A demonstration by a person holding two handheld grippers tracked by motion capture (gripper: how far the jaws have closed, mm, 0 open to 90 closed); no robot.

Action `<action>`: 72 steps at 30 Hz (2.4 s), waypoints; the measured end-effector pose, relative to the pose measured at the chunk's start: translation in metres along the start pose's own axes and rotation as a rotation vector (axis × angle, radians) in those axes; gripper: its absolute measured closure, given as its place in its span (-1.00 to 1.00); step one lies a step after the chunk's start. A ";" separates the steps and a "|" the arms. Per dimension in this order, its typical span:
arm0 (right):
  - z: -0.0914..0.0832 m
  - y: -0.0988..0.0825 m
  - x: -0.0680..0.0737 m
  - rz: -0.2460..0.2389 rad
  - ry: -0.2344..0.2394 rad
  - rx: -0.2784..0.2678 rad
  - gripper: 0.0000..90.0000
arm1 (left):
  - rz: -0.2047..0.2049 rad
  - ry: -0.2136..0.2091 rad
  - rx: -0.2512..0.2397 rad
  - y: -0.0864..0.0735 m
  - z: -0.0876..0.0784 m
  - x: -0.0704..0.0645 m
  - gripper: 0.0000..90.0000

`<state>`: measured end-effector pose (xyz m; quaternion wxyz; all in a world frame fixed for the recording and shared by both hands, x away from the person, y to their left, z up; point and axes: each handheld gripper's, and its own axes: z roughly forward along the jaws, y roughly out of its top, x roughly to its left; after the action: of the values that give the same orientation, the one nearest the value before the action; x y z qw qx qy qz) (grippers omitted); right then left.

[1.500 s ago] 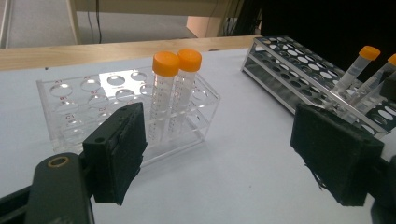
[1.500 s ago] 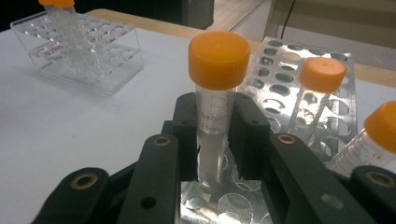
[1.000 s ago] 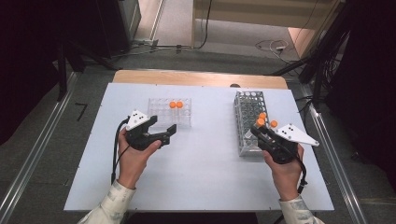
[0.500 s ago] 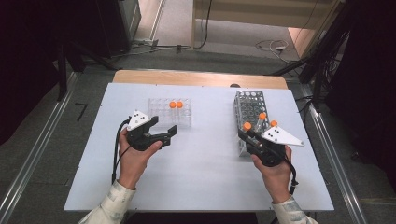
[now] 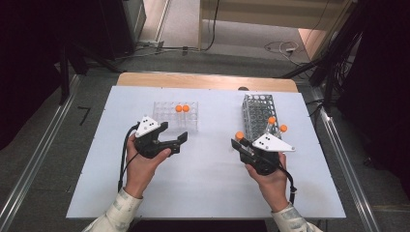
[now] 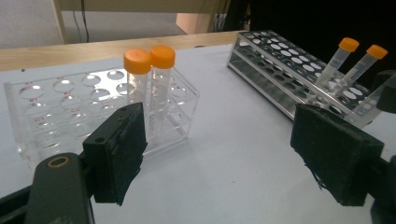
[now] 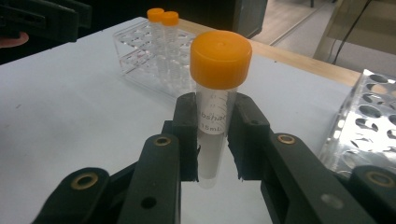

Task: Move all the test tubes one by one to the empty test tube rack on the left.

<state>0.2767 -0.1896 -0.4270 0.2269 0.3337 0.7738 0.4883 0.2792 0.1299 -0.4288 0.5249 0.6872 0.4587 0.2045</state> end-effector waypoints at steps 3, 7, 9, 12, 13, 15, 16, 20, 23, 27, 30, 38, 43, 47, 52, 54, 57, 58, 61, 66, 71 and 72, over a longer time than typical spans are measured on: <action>0.006 -0.001 0.006 -0.011 0.014 0.012 0.59 | 0.007 -0.009 0.002 0.000 0.000 -0.003 -0.59; 0.015 -0.002 0.013 -0.024 0.031 0.029 0.59 | 0.012 -0.018 0.005 0.000 0.000 -0.006 -0.59; 0.018 -0.002 0.017 -0.024 0.039 0.034 0.59 | 0.018 -0.027 0.007 0.000 0.001 -0.008 -0.59; 0.024 -0.001 0.021 -0.033 0.050 0.039 0.59 | 0.022 -0.036 0.006 0.000 0.001 -0.012 -0.59; 0.025 -0.001 0.022 -0.033 0.053 0.043 0.59 | 0.024 -0.040 0.006 0.000 0.001 -0.013 -0.59; 0.029 -0.001 0.025 -0.038 0.062 0.047 0.59 | 0.030 -0.051 0.007 0.000 0.001 -0.016 -0.57; 0.031 -0.001 0.028 -0.036 0.066 0.049 0.59 | 0.029 -0.060 0.007 0.000 0.001 -0.017 -0.57; 0.040 0.000 0.036 -0.050 0.084 0.059 0.59 | 0.042 -0.090 0.005 0.001 0.001 -0.026 -0.54; 0.046 0.001 0.042 -0.052 0.100 0.064 0.59 | 0.055 -0.116 0.010 0.001 0.002 -0.033 -0.46; 0.051 0.004 0.051 -0.065 0.123 0.064 0.59 | 0.069 -0.149 0.018 0.000 0.003 -0.043 -0.36; 0.054 0.005 0.056 -0.074 0.139 0.066 0.59 | 0.083 -0.164 0.021 -0.001 0.004 -0.047 -0.30; 0.058 0.007 0.066 -0.085 0.166 0.066 0.59 | 0.107 -0.178 0.025 -0.002 0.004 -0.050 0.15; 0.058 0.007 0.069 -0.088 0.172 0.067 0.59 | 0.124 -0.183 0.044 -0.004 0.006 -0.050 0.32; 0.058 0.007 0.069 -0.088 0.177 0.065 0.59 | 0.138 -0.180 0.051 -0.005 0.007 -0.052 0.40; 0.058 0.007 0.070 -0.086 0.175 0.068 0.59 | 0.151 -0.173 0.052 -0.005 0.008 -0.052 0.54; 0.057 0.007 0.070 -0.085 0.175 0.068 0.59 | 0.151 -0.172 0.051 -0.005 0.008 -0.052 0.54; 0.057 0.007 0.069 -0.084 0.174 0.068 0.53 | 0.150 -0.175 0.052 -0.005 0.008 -0.052 0.55; 0.057 0.007 0.069 -0.082 0.173 0.066 0.44 | 0.150 -0.176 0.052 -0.005 0.008 -0.052 0.55; 0.057 0.008 0.067 -0.042 0.190 0.067 0.03 | 0.152 -0.171 0.047 -0.003 0.007 -0.051 0.56; 0.052 0.010 0.061 -0.017 0.188 0.065 -0.39 | 0.138 -0.149 0.037 0.003 0.006 -0.043 0.56; 0.044 0.008 0.053 0.001 0.182 0.064 -0.42 | 0.111 -0.104 0.005 0.015 0.002 -0.026 0.56; 0.043 0.008 0.052 0.000 0.180 0.066 -0.42 | 0.106 -0.088 0.002 0.019 0.001 -0.021 0.56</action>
<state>0.2729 -0.1231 -0.4394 0.1457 0.2957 0.8066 0.4906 0.2769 0.1112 -0.4078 0.5323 0.7193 0.3983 0.2014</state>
